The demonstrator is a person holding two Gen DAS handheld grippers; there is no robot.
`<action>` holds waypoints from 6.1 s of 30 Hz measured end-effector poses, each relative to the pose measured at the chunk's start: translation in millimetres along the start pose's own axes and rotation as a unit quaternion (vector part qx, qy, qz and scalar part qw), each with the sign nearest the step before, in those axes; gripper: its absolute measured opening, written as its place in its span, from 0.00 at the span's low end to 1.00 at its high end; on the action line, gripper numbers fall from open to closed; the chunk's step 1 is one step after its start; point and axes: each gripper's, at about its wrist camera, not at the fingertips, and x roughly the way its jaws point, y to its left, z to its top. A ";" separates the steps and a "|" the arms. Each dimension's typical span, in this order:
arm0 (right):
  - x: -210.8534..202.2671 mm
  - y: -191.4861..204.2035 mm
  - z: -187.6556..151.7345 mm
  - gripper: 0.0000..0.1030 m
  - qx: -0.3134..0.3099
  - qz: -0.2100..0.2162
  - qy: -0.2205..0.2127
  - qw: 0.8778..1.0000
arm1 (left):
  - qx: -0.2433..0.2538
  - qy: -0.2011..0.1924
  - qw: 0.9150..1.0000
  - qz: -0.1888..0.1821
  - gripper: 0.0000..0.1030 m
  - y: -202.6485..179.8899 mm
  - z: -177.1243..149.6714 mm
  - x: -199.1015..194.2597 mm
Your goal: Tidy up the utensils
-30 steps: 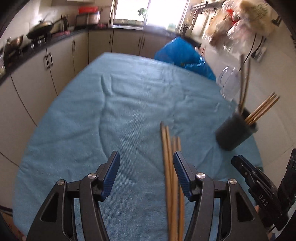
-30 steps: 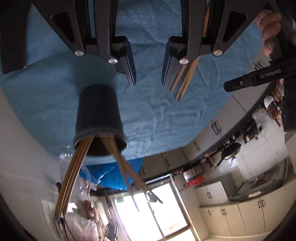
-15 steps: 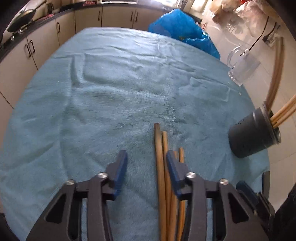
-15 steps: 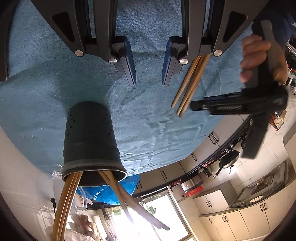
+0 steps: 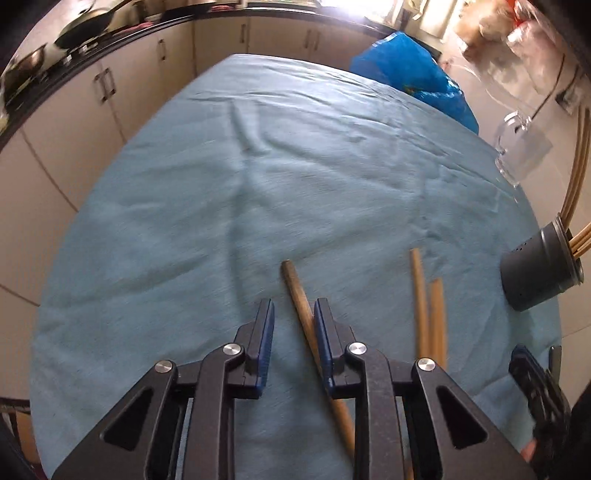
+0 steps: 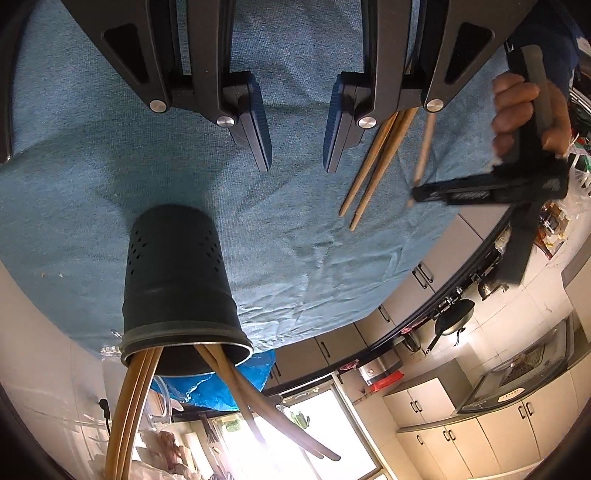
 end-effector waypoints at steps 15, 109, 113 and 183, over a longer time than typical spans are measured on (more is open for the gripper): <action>65.7 51.8 49.0 0.23 0.001 -0.025 0.141 0.990 | 0.027 -0.076 0.997 -0.020 0.20 11.4 -20.7 -4.4; -147.7 65.0 74.4 0.06 -0.054 0.014 -0.175 0.983 | 0.008 0.007 0.999 0.035 0.06 3.9 -2.1 1.0; -153.4 64.4 75.4 0.06 -0.056 0.010 -0.181 0.982 | 0.004 -0.013 1.000 0.003 0.06 3.8 -4.0 -14.9; -198.2 -27.0 143.6 0.06 0.019 -0.100 -0.308 0.946 | 0.020 -0.308 0.935 -0.176 0.06 -220.7 120.3 -166.6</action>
